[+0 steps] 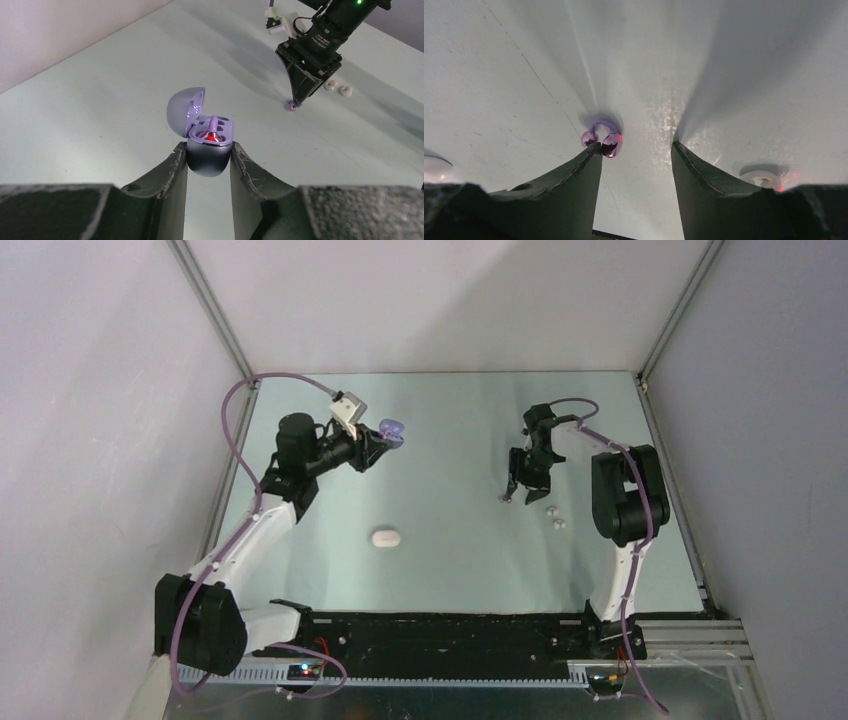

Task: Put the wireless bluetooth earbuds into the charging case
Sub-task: Place the earbud at the center of the board, then adjust the earbud at the center of the board.

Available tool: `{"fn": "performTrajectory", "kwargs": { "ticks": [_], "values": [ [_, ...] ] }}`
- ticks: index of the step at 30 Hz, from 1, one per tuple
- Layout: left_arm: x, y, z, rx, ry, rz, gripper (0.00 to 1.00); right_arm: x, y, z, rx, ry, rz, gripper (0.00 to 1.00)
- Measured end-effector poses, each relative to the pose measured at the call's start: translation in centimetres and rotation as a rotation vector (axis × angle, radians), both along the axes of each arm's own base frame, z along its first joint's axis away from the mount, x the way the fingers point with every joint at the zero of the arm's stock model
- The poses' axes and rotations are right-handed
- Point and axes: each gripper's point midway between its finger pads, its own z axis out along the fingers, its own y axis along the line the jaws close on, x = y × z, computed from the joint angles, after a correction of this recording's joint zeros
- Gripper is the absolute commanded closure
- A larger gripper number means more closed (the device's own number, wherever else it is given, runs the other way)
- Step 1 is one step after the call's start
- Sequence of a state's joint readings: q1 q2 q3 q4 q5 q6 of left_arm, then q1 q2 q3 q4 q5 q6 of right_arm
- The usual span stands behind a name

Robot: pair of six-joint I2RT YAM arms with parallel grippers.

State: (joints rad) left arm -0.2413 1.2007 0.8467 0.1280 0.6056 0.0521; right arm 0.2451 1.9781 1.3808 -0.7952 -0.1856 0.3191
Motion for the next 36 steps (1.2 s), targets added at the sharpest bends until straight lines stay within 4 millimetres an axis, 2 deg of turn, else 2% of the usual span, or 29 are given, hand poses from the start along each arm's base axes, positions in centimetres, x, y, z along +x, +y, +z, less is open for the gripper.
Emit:
{"fn": "performTrajectory", "kwargs": {
  "ticks": [4,7,9,12,14,18,22,24,26,27,29,33,36],
  "values": [
    [0.2,0.0,0.4,0.006,-0.014,-0.005,1.00,0.4,-0.2,0.4,0.049,-0.008,0.012,0.43],
    [0.4,-0.1,0.1,0.009,-0.007,-0.019,1.00,0.7,0.8,1.5,0.168,-0.036,0.076,0.40],
    [0.4,-0.3,-0.5,0.009,0.010,-0.031,1.00,0.8,1.7,2.7,0.228,-0.079,0.146,0.33],
    [0.4,-0.5,-1.3,0.009,0.034,-0.050,1.00,0.8,3.3,4.9,0.278,-0.162,0.280,0.12],
    [0.3,-0.7,-1.6,0.009,0.047,-0.060,1.00,0.8,4.2,6.5,0.301,-0.220,0.356,0.02],
    [-0.1,-0.8,-2.0,0.012,0.065,-0.077,1.00,1.5,5.1,8.7,0.335,-0.348,0.551,0.01],
    [-0.4,-0.7,-2.3,0.032,0.081,-0.086,1.00,2.7,4.2,8.9,0.314,-0.419,0.730,0.01],
    [-0.6,-0.6,-2.4,0.042,0.084,-0.090,1.00,3.9,3.9,8.7,0.319,-0.418,0.797,0.04],
    [-1.0,-0.5,-2.6,0.048,0.095,-0.092,1.00,5.0,3.7,8.1,0.323,-0.407,0.846,0.17],
    [-1.1,-0.5,-2.6,0.053,0.099,-0.093,1.00,5.4,3.6,7.7,0.323,-0.400,0.867,0.30],
    [-1.4,-0.4,-2.7,0.060,0.101,-0.094,1.00,5.1,3.0,6.8,0.320,-0.335,0.927,0.45],
    [-1.7,-0.2,-2.6,0.066,0.101,-0.094,1.00,4.7,2.5,5.2,0.315,-0.262,1.072,0.49],
    [-1.9,-0.1,-2.7,0.074,0.105,-0.093,1.00,2.8,2.1,4.1,0.329,-0.221,1.218,0.52]
  ]
}}
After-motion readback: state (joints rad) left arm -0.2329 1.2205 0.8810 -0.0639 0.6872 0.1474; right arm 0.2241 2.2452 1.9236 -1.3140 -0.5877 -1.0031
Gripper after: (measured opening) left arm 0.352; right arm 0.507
